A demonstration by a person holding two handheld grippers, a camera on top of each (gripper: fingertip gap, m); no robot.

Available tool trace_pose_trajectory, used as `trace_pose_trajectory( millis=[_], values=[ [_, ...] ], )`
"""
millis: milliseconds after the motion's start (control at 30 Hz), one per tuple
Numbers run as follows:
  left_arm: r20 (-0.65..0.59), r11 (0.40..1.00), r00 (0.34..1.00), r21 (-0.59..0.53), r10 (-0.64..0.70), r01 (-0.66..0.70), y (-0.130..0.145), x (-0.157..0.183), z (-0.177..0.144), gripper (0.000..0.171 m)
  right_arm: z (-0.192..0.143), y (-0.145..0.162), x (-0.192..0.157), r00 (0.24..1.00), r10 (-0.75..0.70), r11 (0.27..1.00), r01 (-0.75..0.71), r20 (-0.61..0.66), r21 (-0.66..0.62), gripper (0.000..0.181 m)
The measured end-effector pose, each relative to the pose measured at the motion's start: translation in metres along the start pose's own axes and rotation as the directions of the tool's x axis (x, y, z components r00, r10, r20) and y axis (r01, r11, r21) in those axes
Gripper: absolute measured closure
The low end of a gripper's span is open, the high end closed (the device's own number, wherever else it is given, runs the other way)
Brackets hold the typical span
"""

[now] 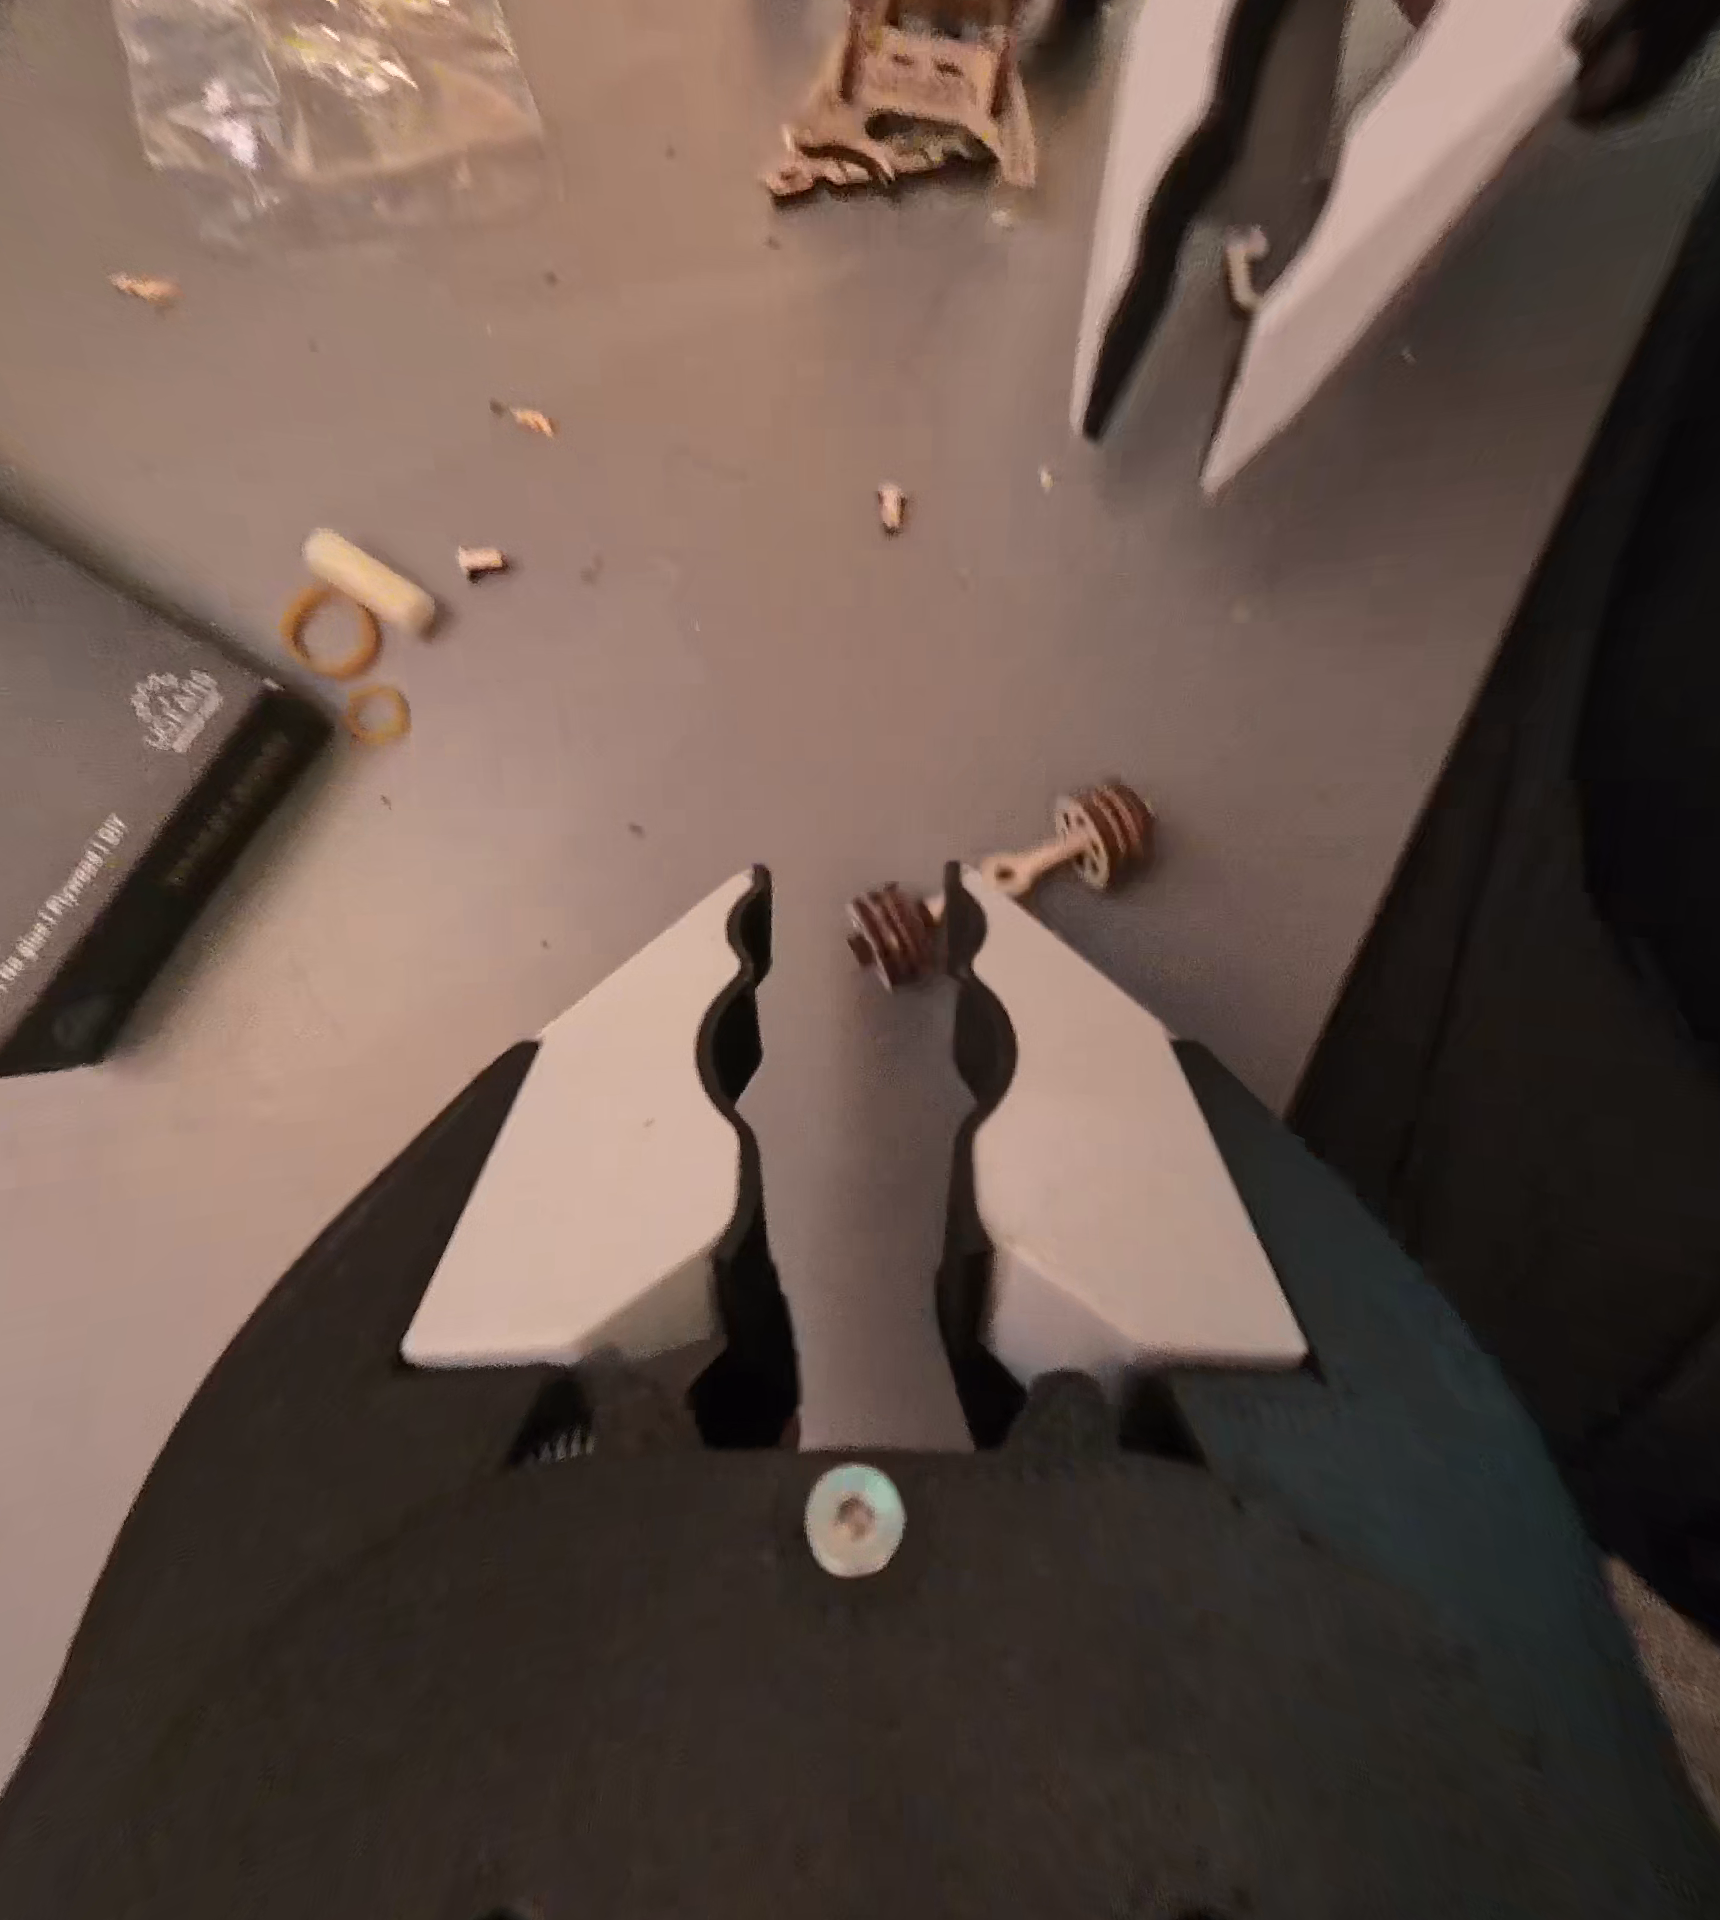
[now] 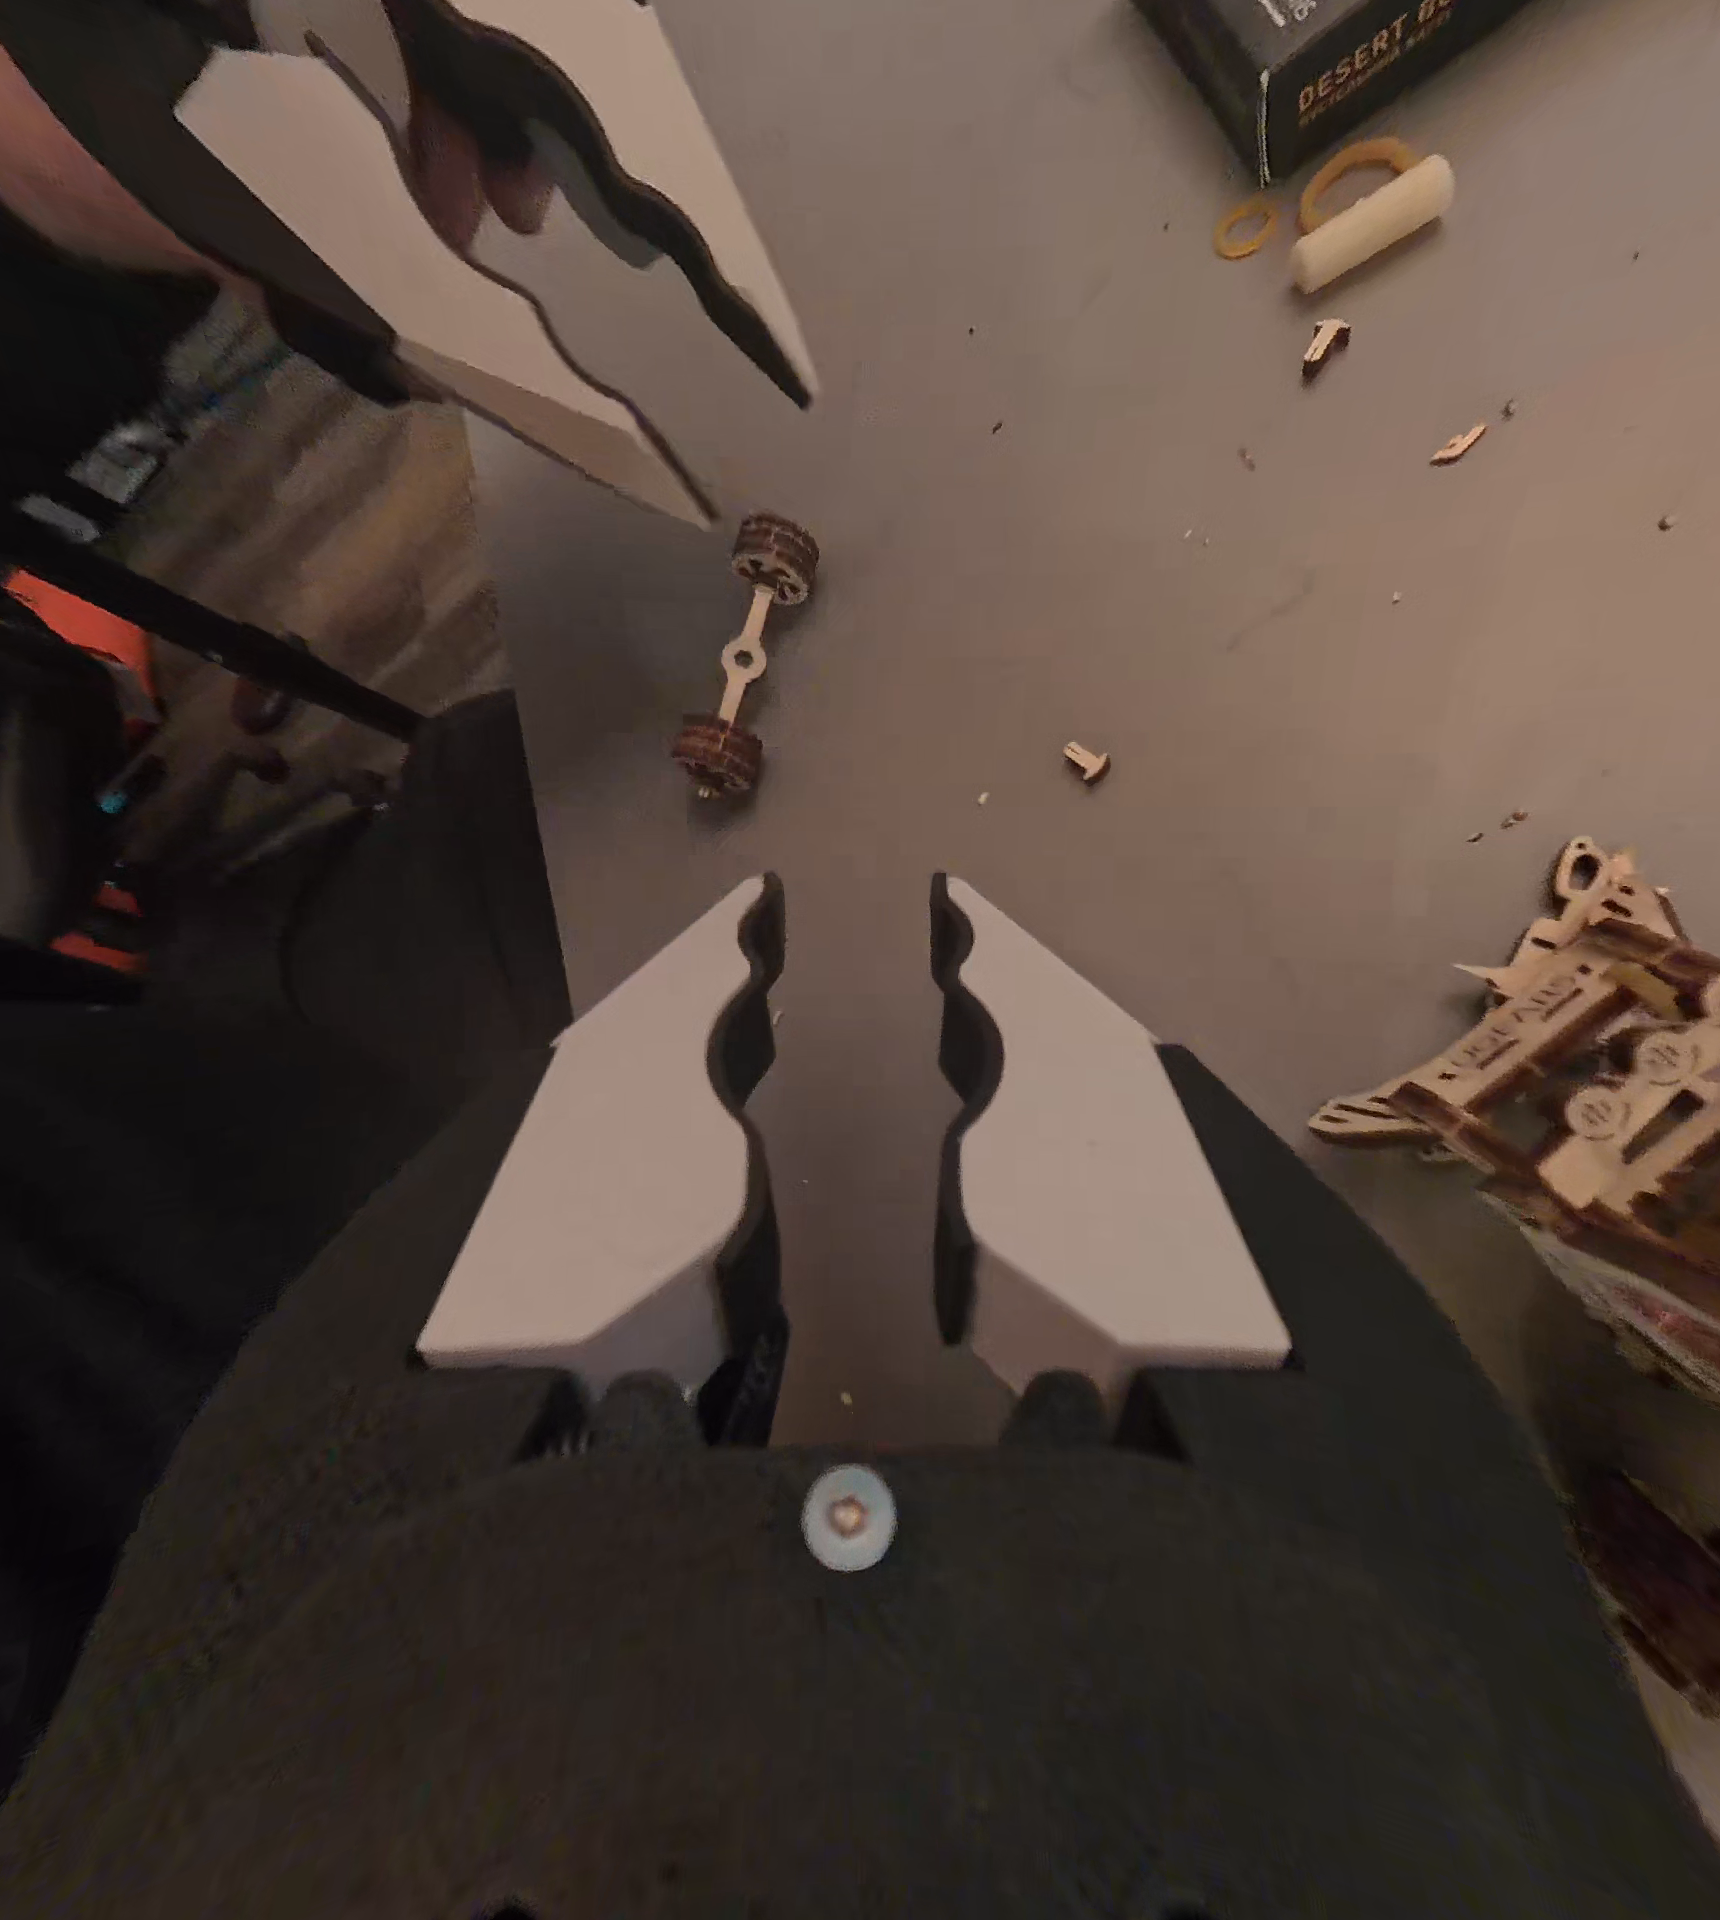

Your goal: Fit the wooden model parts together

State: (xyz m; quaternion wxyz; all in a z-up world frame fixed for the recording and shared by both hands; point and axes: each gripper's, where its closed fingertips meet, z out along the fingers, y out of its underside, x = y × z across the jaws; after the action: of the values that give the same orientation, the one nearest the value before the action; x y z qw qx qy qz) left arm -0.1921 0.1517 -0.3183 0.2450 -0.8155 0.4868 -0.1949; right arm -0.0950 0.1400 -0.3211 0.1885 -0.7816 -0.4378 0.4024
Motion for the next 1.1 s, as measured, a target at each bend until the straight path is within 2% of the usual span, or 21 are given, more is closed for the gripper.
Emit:
trace_pose_trajectory(
  millis=[133,200,333,400,467,600,700,800,867,1033,1100],
  values=[
    [-0.032,0.994,0.995,-0.042,0.095,-0.096,0.015,0.002,0.0,0.12,0.0,0.006,0.008,0.996,-0.044,0.999,0.042,-0.084,-0.032,0.157],
    [-0.062,0.987,0.988,-0.068,0.143,-0.147,0.022,0.004,0.008,0.119,0.0,0.005,0.015,0.989,-0.049,0.998,0.045,-0.136,-0.035,0.159],
    [-0.095,0.982,0.978,-0.035,0.183,-0.187,0.026,0.005,0.019,0.128,0.005,0.0,0.029,0.97,-0.037,0.999,0.029,-0.24,-0.035,0.158],
    [-0.101,0.982,0.976,0.019,0.19,-0.189,0.022,0.006,0.019,0.14,0.008,-0.009,0.027,0.965,-0.026,1.0,0.022,-0.259,-0.02,0.158],
    [-0.123,0.984,0.978,0.064,0.17,-0.164,0.019,0.01,0.02,0.154,0.01,-0.023,0.028,0.953,-0.033,0.999,0.034,-0.3,-0.002,0.158],
    [-0.076,0.987,0.99,0.122,0.118,-0.108,0.016,0.011,0.023,0.155,0.024,-0.055,0.037,0.93,-0.025,0.999,0.033,-0.366,0.015,0.156],
    [0.037,0.991,0.998,0.126,0.048,-0.052,0.018,-0.004,0.02,0.155,0.045,-0.071,0.053,0.9,-0.054,0.998,0.054,-0.432,-0.013,0.153],
    [0.146,0.984,0.986,0.172,-0.082,0.057,0.022,-0.022,0.015,0.155,0.056,-0.083,0.075,0.85,-0.088,0.996,0.08,-0.52,-0.037,0.152],
    [0.173,0.97,0.973,0.217,-0.151,0.112,0.023,-0.025,0.014,0.155,0.062,-0.086,0.087,0.83,-0.096,0.995,0.073,-0.55,-0.063,0.155],
    [0.21,0.955,0.955,0.254,-0.209,0.154,0.026,-0.027,0.011,0.155,0.071,-0.089,0.1,0.829,-0.099,0.993,0.051,-0.551,-0.102,0.177],
    [0.188,0.95,0.959,0.267,-0.213,0.159,0.025,-0.024,0.01,0.154,0.072,-0.09,0.1,0.827,-0.108,0.992,0.054,-0.551,-0.114,0.178]
  ],
)
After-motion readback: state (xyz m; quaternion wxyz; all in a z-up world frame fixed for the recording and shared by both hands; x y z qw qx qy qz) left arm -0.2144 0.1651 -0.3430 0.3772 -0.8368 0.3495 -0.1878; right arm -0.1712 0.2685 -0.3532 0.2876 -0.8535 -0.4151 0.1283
